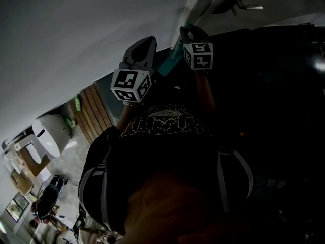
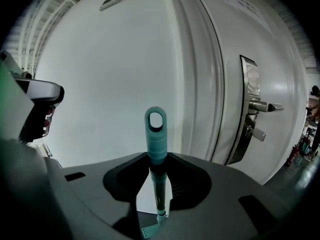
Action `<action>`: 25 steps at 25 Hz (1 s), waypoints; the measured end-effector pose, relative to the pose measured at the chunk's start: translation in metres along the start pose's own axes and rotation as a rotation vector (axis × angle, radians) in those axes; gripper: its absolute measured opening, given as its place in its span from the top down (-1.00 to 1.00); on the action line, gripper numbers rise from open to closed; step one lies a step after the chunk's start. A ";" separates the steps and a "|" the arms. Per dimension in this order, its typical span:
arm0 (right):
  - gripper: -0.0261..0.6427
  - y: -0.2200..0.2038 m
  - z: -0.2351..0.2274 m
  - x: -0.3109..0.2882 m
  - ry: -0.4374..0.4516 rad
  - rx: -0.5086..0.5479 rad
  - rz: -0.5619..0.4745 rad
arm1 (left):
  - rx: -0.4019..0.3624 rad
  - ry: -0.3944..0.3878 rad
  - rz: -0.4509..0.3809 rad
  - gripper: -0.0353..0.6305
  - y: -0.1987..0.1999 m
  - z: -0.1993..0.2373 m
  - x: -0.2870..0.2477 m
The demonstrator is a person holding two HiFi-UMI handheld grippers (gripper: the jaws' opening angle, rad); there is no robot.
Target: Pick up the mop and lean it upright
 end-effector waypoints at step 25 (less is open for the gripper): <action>0.56 -0.009 -0.005 0.126 0.062 0.023 -0.124 | -0.024 0.030 -0.042 0.76 -0.027 -0.091 0.043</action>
Point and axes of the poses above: the fingertips, and each gripper's own axes: x backward along the fingers, z to its left, y out of its top, the point moved 1 cm from there along x, backward along the fingers, and after that the axes turned 5 degrees about x, right-handed, at the moved point
